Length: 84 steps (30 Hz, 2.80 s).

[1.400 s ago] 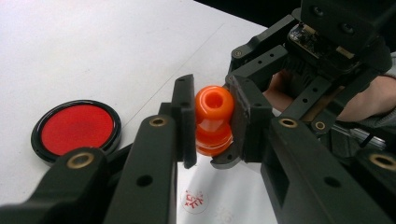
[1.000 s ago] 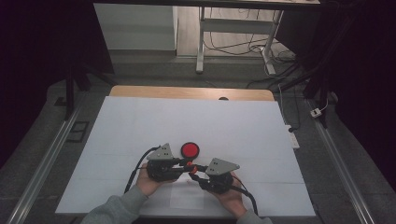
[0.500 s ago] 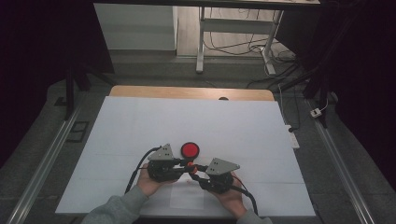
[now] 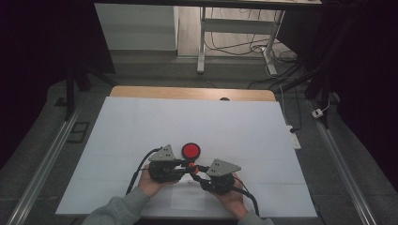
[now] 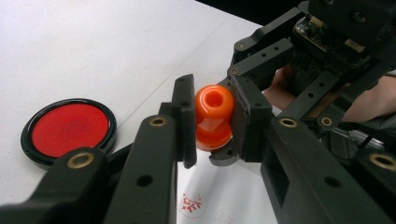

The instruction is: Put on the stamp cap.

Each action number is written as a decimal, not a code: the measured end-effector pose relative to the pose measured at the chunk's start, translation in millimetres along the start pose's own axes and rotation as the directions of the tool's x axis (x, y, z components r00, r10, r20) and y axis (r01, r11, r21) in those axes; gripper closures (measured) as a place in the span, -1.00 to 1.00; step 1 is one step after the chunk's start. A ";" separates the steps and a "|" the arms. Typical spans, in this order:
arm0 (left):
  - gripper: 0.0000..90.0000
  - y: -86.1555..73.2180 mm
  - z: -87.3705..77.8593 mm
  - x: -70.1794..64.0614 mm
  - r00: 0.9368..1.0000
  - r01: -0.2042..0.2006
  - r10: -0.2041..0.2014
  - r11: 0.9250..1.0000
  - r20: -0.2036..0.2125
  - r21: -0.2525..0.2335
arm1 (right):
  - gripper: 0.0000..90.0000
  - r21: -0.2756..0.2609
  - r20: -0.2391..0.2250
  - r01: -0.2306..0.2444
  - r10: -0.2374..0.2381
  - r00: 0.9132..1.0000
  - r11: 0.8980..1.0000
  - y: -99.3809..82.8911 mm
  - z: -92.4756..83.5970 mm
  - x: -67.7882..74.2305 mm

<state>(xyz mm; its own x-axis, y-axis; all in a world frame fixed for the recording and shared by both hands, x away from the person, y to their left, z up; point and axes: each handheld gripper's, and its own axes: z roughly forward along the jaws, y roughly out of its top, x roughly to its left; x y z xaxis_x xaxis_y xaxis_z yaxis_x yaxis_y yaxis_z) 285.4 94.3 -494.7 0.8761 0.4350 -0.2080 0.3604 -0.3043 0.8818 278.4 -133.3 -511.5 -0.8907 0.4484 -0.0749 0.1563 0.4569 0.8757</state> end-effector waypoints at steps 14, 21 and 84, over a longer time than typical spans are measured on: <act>0.61 -1.2 0.1 0.5 1.000 0.004 -0.004 1.000 0.008 -0.013 | 0.44 -0.009 0.013 0.024 -0.024 1.000 1.000 1.0 -1.2 1.5; 0.62 -1.5 0.6 0.1 1.000 -0.002 0.002 1.000 0.006 -0.018 | 0.44 -0.002 0.022 0.035 -0.035 0.999 0.999 1.5 -2.0 2.0; 0.61 -3.9 7.4 -9.6 0.997 -0.019 0.017 1.000 -0.076 -0.023 | 0.35 0.025 0.013 0.009 -0.009 1.000 1.000 -2.6 -0.2 -3.5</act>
<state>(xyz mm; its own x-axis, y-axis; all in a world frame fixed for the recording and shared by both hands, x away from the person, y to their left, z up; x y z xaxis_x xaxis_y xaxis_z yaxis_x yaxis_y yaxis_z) 278.0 85.1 -499.3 0.8552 0.4928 -0.1603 0.3364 -0.2927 0.8951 281.0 -136.3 -513.3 -0.8863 0.4544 -0.0891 0.1591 0.4797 0.8629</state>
